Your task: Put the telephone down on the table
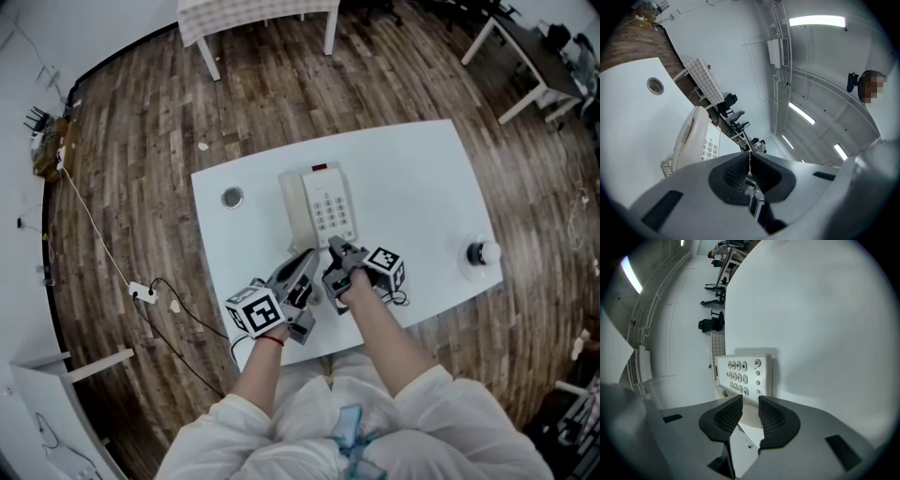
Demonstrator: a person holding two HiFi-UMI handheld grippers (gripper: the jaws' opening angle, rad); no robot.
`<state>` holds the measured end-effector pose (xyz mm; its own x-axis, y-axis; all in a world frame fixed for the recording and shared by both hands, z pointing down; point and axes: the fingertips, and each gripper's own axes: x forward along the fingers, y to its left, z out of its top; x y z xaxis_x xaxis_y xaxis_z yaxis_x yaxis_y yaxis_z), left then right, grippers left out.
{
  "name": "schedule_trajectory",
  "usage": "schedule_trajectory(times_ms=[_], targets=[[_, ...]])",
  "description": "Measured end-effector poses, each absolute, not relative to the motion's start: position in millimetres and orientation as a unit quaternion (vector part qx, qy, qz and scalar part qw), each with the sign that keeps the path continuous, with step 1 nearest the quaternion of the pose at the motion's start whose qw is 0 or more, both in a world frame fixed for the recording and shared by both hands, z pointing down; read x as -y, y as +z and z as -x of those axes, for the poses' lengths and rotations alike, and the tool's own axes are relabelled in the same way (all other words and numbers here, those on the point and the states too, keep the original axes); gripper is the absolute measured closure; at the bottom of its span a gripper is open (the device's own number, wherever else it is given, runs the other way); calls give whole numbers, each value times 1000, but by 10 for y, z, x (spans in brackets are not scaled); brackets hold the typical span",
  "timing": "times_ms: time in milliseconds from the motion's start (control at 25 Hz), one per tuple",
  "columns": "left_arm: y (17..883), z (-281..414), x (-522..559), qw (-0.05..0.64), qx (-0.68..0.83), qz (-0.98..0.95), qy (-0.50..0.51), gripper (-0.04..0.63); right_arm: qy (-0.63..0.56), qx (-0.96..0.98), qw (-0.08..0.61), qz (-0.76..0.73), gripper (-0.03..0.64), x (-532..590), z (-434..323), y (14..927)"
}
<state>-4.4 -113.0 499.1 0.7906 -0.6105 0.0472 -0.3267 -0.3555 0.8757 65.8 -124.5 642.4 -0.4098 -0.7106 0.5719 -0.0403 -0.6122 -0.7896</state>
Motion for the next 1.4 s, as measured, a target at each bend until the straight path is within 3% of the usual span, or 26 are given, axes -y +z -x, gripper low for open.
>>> schedule_trajectory(times_ms=[480, 1080, 1400], targets=[[4933, 56, 1000, 484, 280, -819, -128, 590, -708, -533, 153, 438, 572, 1149, -559, 6226], [4794, 42, 836, 470, 262, -836, -104, 592, -569, -753, 141, 299, 574, 977, -288, 5255], [4649, 42, 692, 444, 255, -855, -88, 592, -433, -861, 70, 256, 574, 678, -199, 4835]])
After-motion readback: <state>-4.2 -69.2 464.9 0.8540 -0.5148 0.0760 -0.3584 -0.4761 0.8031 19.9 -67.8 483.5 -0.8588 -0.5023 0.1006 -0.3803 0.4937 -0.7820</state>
